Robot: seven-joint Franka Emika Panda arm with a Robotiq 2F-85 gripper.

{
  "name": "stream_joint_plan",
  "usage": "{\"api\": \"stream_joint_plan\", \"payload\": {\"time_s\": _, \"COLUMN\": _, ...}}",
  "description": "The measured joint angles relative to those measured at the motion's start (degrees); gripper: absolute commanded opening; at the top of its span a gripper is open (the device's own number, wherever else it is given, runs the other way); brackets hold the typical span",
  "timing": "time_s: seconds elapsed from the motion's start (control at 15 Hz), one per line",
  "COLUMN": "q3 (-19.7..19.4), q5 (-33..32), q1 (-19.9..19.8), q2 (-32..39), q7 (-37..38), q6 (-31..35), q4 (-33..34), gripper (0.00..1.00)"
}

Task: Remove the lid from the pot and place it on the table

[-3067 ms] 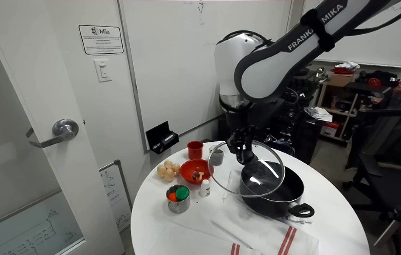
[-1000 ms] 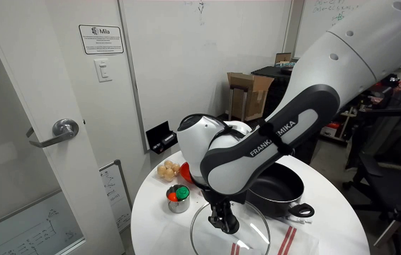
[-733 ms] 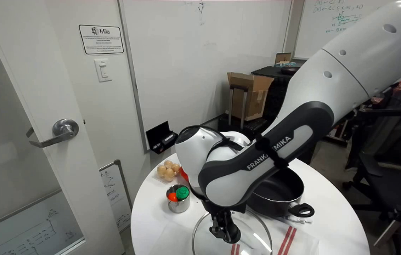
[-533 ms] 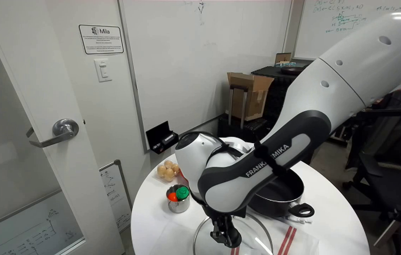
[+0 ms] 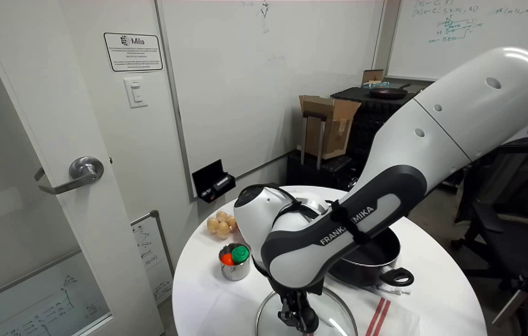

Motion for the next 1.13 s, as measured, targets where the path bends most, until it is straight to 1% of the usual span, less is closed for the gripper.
{"api": "stream_joint_plan", "payload": {"time_s": 0.07, "q3": 0.0, "q5": 0.3, "q1": -0.1, "q2": 0.1, "q7": 0.2, "q6": 0.0, "q4": 0.2, "gripper": 0.75}}
{"api": "stream_joint_plan", "payload": {"time_s": 0.13, "q3": 0.0, "q5": 0.4, "q1": -0.2, "q2": 0.1, "q7": 0.4, "q6": 0.0, "q4": 0.2, "gripper": 0.76}}
{"api": "stream_joint_plan", "payload": {"time_s": 0.33, "q3": 0.0, "q5": 0.6, "q1": -0.6, "q2": 0.1, "q7": 1.1, "q6": 0.3, "q4": 0.2, "gripper": 0.95}}
{"api": "stream_joint_plan", "payload": {"time_s": 0.4, "q3": 0.0, "q5": 0.6, "q1": -0.7, "q2": 0.0, "q7": 1.3, "q6": 0.8, "q4": 0.1, "gripper": 1.0}}
{"api": "stream_joint_plan", "payload": {"time_s": 0.6, "q3": 0.0, "q5": 0.6, "q1": -0.9, "q2": -0.6, "q7": 2.4, "q6": 3.4, "q4": -0.7, "gripper": 1.0}}
{"api": "stream_joint_plan", "payload": {"time_s": 0.73, "q3": 0.2, "q5": 0.6, "q1": -0.9, "q2": -1.9, "q7": 2.6, "q6": 5.9, "q4": -2.6, "gripper": 1.0}}
{"api": "stream_joint_plan", "payload": {"time_s": 0.93, "q3": 1.2, "q5": 0.6, "q1": -0.8, "q2": -5.5, "q7": 2.6, "q6": 9.7, "q4": -7.7, "gripper": 1.0}}
{"api": "stream_joint_plan", "payload": {"time_s": 1.13, "q3": 2.5, "q5": 0.6, "q1": -0.4, "q2": -10.4, "q7": 2.6, "q6": 13.2, "q4": -14.5, "gripper": 1.0}}
